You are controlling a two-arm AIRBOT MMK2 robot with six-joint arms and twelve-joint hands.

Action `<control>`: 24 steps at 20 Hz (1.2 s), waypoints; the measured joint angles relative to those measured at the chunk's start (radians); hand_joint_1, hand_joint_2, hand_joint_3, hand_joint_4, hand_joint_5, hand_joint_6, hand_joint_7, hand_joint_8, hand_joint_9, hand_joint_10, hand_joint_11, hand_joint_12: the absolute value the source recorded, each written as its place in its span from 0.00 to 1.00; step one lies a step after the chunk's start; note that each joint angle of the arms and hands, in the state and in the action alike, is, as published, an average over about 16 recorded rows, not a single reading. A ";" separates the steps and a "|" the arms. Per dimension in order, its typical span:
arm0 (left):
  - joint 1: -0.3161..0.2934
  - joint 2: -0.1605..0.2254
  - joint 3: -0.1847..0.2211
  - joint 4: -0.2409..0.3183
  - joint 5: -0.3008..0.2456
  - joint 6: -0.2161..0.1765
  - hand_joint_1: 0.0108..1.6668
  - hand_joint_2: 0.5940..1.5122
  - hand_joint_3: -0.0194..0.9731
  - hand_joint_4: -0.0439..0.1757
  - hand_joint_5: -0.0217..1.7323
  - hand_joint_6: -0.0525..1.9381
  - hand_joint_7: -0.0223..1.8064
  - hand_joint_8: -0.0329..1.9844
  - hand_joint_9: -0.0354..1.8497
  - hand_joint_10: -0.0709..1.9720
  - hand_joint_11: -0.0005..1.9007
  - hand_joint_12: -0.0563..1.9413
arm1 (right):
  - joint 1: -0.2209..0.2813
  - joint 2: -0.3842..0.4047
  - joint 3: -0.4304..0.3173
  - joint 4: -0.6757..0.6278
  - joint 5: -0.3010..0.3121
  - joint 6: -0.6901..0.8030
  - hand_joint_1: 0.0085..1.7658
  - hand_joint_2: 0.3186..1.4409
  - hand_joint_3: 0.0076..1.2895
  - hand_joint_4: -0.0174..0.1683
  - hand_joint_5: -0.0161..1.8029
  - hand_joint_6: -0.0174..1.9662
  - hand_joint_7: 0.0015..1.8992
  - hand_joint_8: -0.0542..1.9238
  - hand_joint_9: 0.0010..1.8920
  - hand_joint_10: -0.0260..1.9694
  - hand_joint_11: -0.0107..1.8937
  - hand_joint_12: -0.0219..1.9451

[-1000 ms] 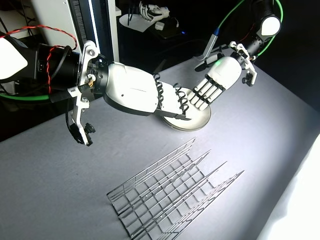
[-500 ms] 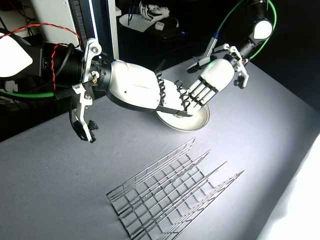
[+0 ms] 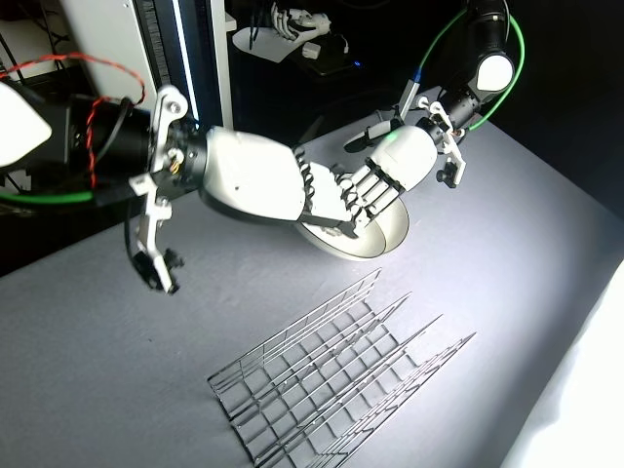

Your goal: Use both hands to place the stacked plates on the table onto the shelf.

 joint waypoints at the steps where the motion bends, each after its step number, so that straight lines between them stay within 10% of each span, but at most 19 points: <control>1: -0.001 -0.003 0.000 0.000 0.001 0.000 0.00 0.49 0.06 0.19 0.01 0.02 0.01 0.00 0.02 0.03 0.01 0.03 | -0.007 -0.007 0.015 -0.013 0.023 0.001 0.31 0.71 0.01 0.09 0.03 0.02 0.01 0.03 0.02 0.02 0.02 0.06; 10: -0.009 -0.011 0.002 0.002 0.004 0.000 0.00 0.50 0.05 0.19 0.01 0.02 0.01 0.00 0.02 0.03 0.01 0.04 | -0.071 -0.083 0.114 -0.100 0.179 0.006 0.65 0.63 0.01 0.09 0.04 0.02 0.01 0.03 0.01 0.02 0.01 0.14; 24: -0.015 -0.014 0.008 0.006 0.002 0.000 0.00 0.51 0.04 0.19 0.01 0.02 0.01 0.00 0.02 0.03 0.01 0.04 | -0.135 -0.228 0.188 -0.131 0.159 0.008 0.72 0.64 0.01 0.09 0.09 0.02 0.07 0.03 0.05 0.04 0.01 0.50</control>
